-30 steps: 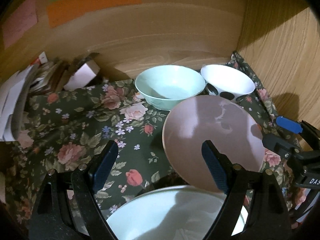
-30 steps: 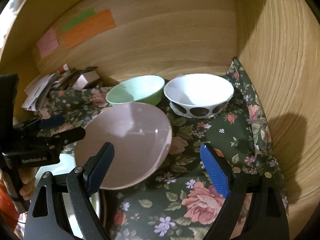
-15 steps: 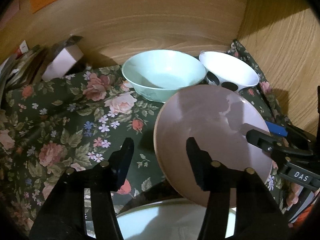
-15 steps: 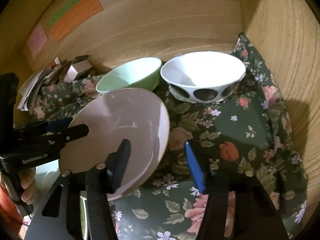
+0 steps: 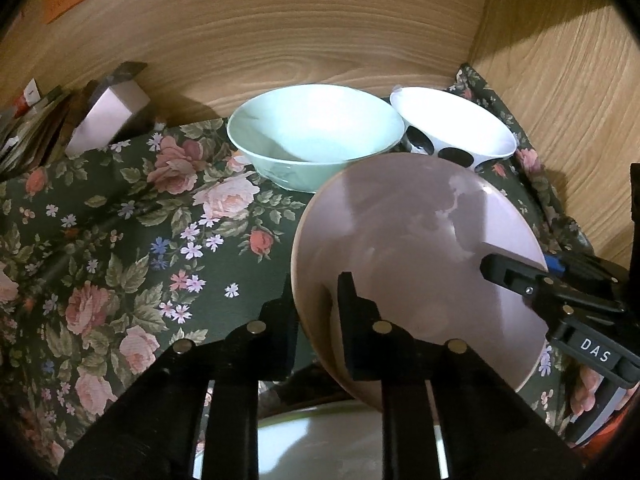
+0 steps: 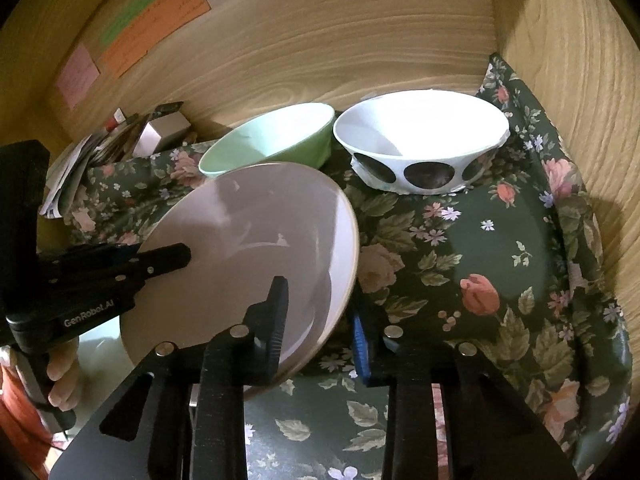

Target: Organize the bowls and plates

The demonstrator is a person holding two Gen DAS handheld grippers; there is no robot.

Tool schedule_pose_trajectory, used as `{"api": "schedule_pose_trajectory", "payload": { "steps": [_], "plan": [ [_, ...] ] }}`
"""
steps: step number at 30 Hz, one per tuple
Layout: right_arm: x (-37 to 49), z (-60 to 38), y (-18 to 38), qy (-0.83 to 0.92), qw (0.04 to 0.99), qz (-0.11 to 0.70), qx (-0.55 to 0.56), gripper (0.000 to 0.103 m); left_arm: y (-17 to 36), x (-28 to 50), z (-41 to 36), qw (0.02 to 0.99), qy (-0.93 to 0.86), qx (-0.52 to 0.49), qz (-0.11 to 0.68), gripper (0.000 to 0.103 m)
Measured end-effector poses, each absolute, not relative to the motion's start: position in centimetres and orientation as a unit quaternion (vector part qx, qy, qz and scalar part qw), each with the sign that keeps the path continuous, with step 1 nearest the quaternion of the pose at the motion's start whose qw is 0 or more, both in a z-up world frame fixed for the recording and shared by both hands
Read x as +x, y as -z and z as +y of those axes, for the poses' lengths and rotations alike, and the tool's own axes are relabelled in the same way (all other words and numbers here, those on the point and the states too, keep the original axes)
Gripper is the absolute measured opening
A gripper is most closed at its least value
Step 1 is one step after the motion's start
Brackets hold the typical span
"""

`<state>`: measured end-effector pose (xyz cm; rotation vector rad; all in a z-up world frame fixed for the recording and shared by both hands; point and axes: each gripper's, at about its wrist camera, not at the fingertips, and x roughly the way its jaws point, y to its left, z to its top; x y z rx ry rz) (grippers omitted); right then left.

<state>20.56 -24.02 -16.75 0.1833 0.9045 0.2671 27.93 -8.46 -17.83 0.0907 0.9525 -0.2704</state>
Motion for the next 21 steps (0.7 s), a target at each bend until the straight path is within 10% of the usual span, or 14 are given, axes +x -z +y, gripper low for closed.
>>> {"api": "schedule_pose_trajectory", "payload": {
  "steps": [21],
  "plan": [
    [19.1, -25.4, 14.3, -0.110, 0.901, 0.407, 0.104, 0.025, 15.6, 26.8, -9.6, 0.888, 0.134, 0.042, 0.437, 0.016]
  ]
}}
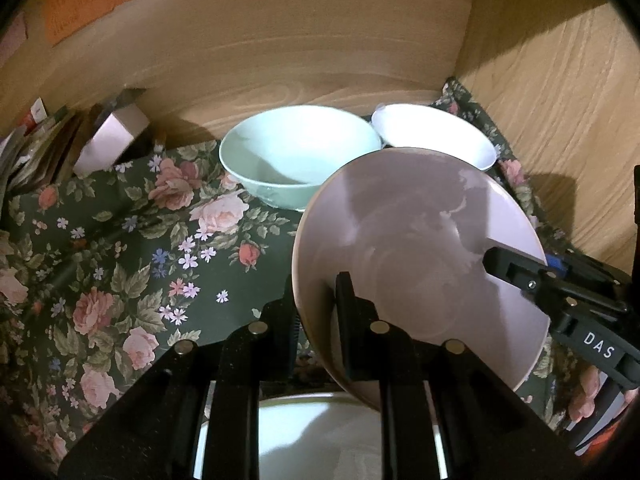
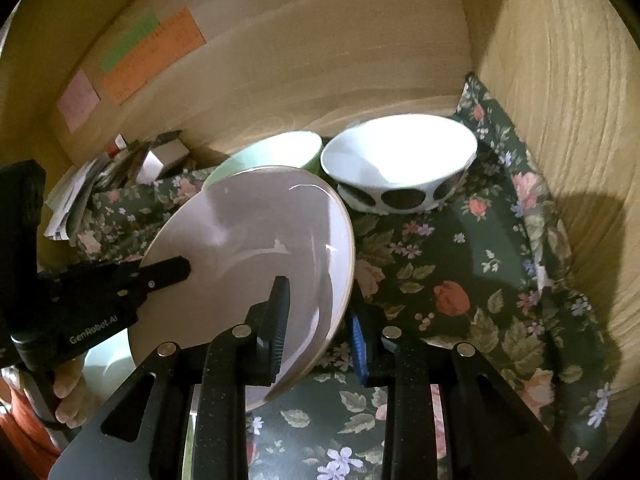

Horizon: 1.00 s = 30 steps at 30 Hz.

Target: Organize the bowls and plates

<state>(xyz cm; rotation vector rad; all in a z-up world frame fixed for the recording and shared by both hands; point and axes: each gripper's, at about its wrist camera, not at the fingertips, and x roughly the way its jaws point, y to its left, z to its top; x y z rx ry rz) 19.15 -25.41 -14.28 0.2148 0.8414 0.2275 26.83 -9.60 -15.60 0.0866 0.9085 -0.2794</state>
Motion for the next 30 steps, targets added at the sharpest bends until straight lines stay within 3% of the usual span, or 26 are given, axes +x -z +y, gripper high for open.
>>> {"api": "schedule_pose_trajectory", "payload": {
  "steps": [30],
  "plan": [
    [14.6, -19.2, 10.8, -0.171, 0.909, 0.372, 0.078, 0.025, 11.6, 18.9, -3.6, 0.915, 0.088, 0.012, 0.395, 0.016]
  ]
}}
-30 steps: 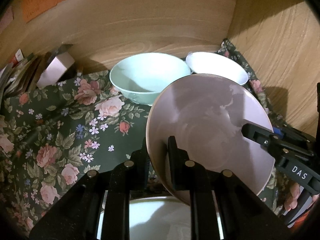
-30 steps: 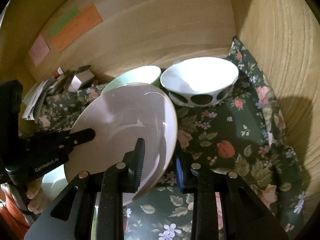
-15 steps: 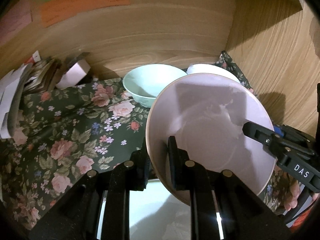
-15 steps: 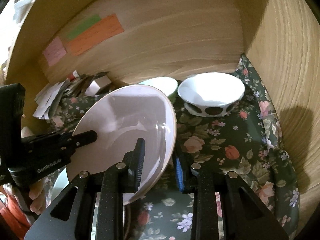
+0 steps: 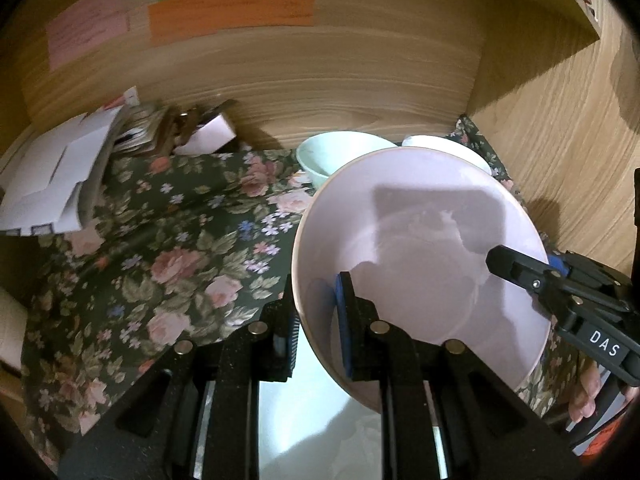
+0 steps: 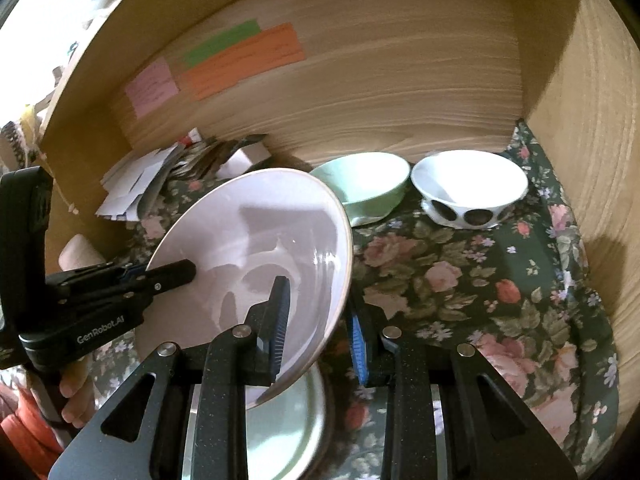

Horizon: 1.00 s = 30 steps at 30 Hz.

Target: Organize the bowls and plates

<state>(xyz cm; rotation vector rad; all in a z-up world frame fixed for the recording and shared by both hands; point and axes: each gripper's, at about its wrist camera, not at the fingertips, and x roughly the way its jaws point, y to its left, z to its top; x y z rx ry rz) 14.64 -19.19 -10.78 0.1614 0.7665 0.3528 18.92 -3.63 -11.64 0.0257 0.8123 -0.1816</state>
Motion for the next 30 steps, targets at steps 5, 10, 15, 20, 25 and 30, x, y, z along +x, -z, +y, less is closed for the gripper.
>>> {"api": "schedule_pose_trajectory", "payload": {
  "steps": [5, 10, 15, 20, 25, 30],
  "plan": [
    [14.1, -17.6, 10.9, -0.184, 0.906, 0.374, 0.072, 0.025, 11.8, 17.6, -2.0, 0.917, 0.075, 0.004, 0.392, 0.016],
    [13.7, -15.8, 11.0, -0.198, 0.903, 0.377, 0.063, 0.025, 12.2, 16.4, -0.1, 0.918, 0.063, -0.007, 0.392, 0.016],
    [13.5, -13.8, 11.0, -0.215, 0.899, 0.379, 0.055, 0.025, 12.6, 15.2, 1.7, 0.919, 0.047, -0.017, 0.391, 0.017],
    [13.3, -12.0, 11.2, -0.236, 0.893, 0.381, 0.048, 0.025, 12.7, 13.9, 3.5, 0.921, 0.027, -0.022, 0.388, 0.017],
    [13.2, -10.1, 11.2, -0.255, 0.887, 0.383, 0.039, 0.025, 12.9, 12.6, 5.4, 0.922, 0.008, -0.030, 0.386, 0.017],
    [12.8, -7.9, 11.3, -0.277, 0.880, 0.385, 0.026, 0.025, 13.1, 10.9, 7.6, 0.923, -0.014, -0.043, 0.382, 0.017]
  ]
}}
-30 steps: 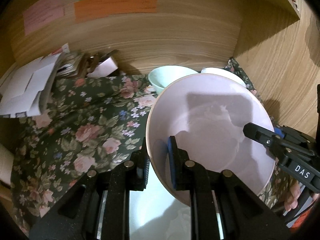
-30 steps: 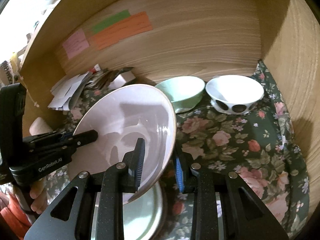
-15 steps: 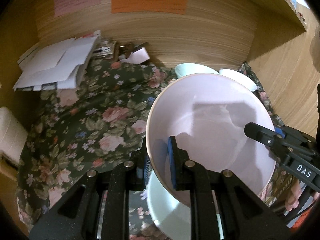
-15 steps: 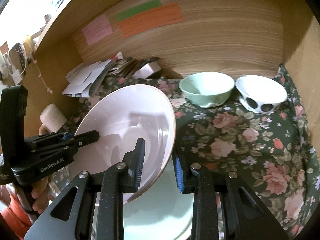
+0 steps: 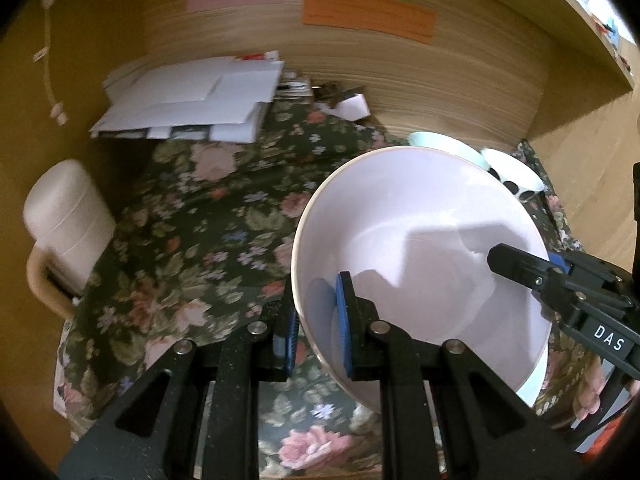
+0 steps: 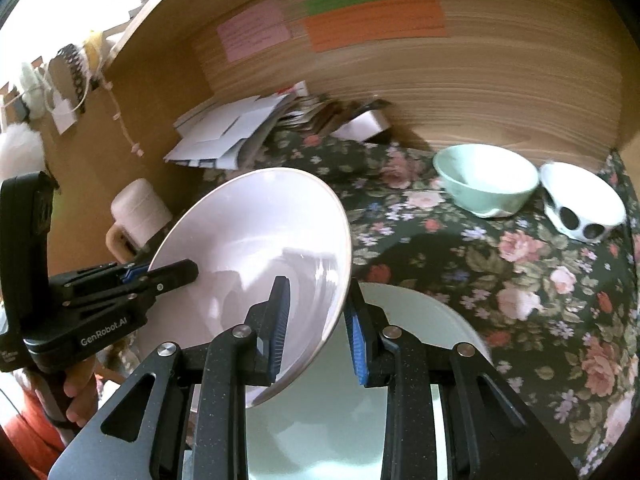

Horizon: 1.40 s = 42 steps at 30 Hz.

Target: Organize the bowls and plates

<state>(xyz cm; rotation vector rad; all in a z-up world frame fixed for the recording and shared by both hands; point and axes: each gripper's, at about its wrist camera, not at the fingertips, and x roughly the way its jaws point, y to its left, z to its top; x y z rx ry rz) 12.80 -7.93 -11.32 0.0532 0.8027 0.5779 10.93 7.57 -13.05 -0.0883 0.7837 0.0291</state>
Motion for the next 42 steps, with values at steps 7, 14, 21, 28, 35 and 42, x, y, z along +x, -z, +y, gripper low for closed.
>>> {"api": "schedule_pose_trajectory", "payload": {
  "steps": [7, 14, 21, 28, 35, 42],
  "plan": [
    [12.5, -5.1, 12.0, -0.303, 0.868, 0.394, 0.014, 0.025, 13.7, 9.0, 10.3, 0.922, -0.043, -0.053, 0.382, 0.017],
    [12.6, -2.4, 12.8, -0.321, 0.855, 0.408, -0.002, 0.025, 14.4, 8.1, 12.8, 0.916, -0.062, -0.071, 0.391, 0.017],
    [12.8, 0.0, 14.0, -0.331, 0.841, 0.427, -0.026, 0.025, 16.0, 7.5, 14.9, 0.908, -0.076, -0.088, 0.402, 0.017],
    [13.4, 2.2, 15.9, -0.342, 0.822, 0.454, -0.038, 0.025, 17.9, 7.3, 17.0, 0.898, -0.091, -0.104, 0.418, 0.017],
    [13.9, 3.2, 16.6, -0.338, 0.817, 0.465, -0.050, 0.025, 18.0, 7.1, 17.4, 0.900, -0.089, -0.102, 0.415, 0.017],
    [14.0, 3.4, 16.9, -0.340, 0.815, 0.465, -0.063, 0.028, 18.2, 7.2, 17.3, 0.900, -0.084, -0.100, 0.415, 0.017]
  ]
}}
